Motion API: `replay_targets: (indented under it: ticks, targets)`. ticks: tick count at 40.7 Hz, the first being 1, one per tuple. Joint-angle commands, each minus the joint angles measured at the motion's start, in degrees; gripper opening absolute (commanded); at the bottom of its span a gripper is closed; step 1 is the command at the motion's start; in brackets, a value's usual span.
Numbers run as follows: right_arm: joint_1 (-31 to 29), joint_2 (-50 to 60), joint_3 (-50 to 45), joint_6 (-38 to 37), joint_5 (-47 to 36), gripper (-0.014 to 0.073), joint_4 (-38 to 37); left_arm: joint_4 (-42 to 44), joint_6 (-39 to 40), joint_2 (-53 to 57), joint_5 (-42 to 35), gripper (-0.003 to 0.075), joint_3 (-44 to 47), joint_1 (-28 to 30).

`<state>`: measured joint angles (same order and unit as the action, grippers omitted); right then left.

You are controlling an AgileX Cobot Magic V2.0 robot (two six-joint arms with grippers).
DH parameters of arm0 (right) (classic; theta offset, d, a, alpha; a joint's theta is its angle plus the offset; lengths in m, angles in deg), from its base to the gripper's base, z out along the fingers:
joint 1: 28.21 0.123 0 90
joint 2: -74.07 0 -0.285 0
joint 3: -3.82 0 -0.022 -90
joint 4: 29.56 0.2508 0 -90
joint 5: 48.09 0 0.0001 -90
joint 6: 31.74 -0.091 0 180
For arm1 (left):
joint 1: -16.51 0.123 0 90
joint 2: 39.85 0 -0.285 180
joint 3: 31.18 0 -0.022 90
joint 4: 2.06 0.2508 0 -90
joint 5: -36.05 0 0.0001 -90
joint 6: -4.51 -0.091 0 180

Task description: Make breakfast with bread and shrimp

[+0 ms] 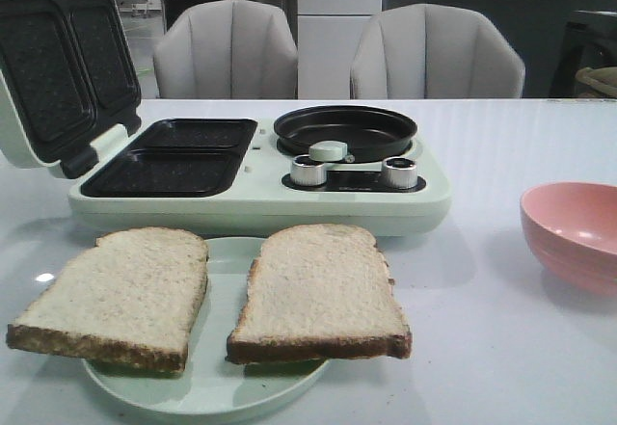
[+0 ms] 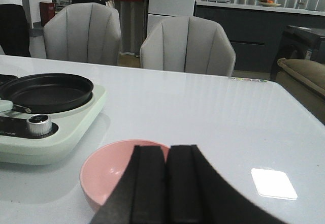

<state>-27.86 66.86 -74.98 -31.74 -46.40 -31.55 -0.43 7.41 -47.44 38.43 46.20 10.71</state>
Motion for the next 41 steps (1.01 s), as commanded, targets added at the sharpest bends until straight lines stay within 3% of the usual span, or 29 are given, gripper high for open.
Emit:
replay_targets:
  ticks: [1,41]
  targets:
    - [-0.12,1.21,0.96,0.45,-5.44,0.0036,-0.28,-0.45,0.01,1.02,-5.40,0.0101,1.60,0.03]
    - [-0.12,1.21,1.47,0.45,-5.88,0.0036,-0.28,-0.88,0.01,1.02,-8.11,0.0101,0.98,0.03]
